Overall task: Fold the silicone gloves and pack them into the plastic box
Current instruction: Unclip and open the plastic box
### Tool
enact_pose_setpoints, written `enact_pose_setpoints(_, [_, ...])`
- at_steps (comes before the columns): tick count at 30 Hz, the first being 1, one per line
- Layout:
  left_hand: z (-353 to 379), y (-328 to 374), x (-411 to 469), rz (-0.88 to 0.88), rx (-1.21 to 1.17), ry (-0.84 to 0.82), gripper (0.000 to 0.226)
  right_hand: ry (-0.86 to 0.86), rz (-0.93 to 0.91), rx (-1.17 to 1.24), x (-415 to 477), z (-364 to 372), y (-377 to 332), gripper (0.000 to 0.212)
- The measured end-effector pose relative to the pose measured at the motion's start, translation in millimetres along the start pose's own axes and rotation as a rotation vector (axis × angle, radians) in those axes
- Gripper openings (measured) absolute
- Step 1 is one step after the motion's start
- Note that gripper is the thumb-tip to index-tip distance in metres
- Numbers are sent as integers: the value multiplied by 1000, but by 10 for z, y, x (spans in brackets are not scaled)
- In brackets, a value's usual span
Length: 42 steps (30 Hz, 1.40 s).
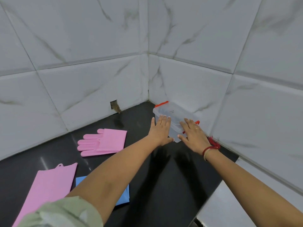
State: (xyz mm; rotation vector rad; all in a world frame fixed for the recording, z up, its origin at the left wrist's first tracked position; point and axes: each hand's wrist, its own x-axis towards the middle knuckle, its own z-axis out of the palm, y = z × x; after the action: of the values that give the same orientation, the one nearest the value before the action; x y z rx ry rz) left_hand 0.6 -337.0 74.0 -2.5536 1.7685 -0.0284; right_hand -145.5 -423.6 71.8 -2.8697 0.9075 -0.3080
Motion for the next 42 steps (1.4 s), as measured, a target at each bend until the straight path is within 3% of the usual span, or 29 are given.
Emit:
enact_pose_setpoints(3, [-37,25,60,30,17,-33,93,72,-58,-29,5,-32,71,48])
enact_pose_setpoints(7, [-33,82,20,117,-6,66,80,175,-103,-22,-14,-111,181,26])
enact_pose_setpoints(13, [-58,104,-45,260,56,130,69,212,-228,4,-250,-206,404,15])
enact_pose_setpoints(17, [-18,166,-33,258,126,210,62,240,-254,-39,-349,-229,431,14])
enact_pose_setpoints(20, [-1,190,-24,234,187,243,62,130,-276,-140,-391,-214,482,10])
enact_pose_setpoints(23, [7,194,-1,233,173,255,62,-39,-327,-188,-433,-269,579,32])
enact_pose_setpoints(26, [34,198,-7,233,120,249,68,98,-352,-79,-390,-406,530,38])
enact_pose_setpoints(30, [65,195,-5,233,61,243,77,188,-204,204,-54,-389,215,43])
enact_pose_setpoints(35, [2,129,34,245,-27,103,58,30,28,289,378,-117,-122,55])
enact_pose_setpoints(38, [-60,-68,52,258,-508,71,37,37,41,258,409,-25,-129,81])
enact_pose_setpoints(40, [-20,-242,113,141,-744,185,35,4,14,173,414,44,-103,92])
enact_pose_setpoints(42, [49,-388,217,-26,-820,316,33,-35,-16,62,413,102,-90,96])
